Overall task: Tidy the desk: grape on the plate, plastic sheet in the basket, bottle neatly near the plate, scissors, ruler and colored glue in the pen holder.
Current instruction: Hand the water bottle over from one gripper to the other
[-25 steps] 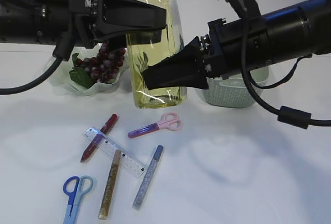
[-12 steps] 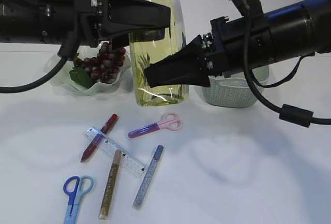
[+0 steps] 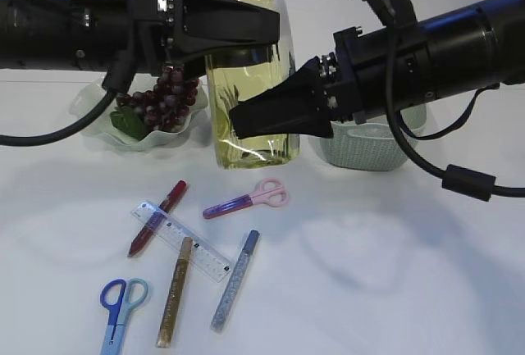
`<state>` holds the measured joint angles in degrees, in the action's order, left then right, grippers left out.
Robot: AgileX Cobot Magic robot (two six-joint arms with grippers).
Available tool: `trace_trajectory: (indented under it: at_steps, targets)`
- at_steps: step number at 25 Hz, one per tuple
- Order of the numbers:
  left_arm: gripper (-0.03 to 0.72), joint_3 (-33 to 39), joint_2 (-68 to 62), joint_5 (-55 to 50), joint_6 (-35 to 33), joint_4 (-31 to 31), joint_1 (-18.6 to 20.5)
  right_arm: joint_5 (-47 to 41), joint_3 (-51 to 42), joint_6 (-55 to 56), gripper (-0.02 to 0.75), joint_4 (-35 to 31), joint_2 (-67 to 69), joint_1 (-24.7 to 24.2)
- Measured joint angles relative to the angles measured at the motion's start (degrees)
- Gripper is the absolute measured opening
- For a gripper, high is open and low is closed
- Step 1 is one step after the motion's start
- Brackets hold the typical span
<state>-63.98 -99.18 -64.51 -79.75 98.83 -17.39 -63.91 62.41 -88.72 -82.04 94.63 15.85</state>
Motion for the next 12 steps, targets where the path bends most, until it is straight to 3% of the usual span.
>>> trace_trajectory:
  at_steps: [12]
  targets:
    - [0.564, 0.0, -2.6, -1.7, -1.0, 1.7, -0.2, 0.2, 0.0, 0.8, 0.449, 1.5, 0.0, 0.0]
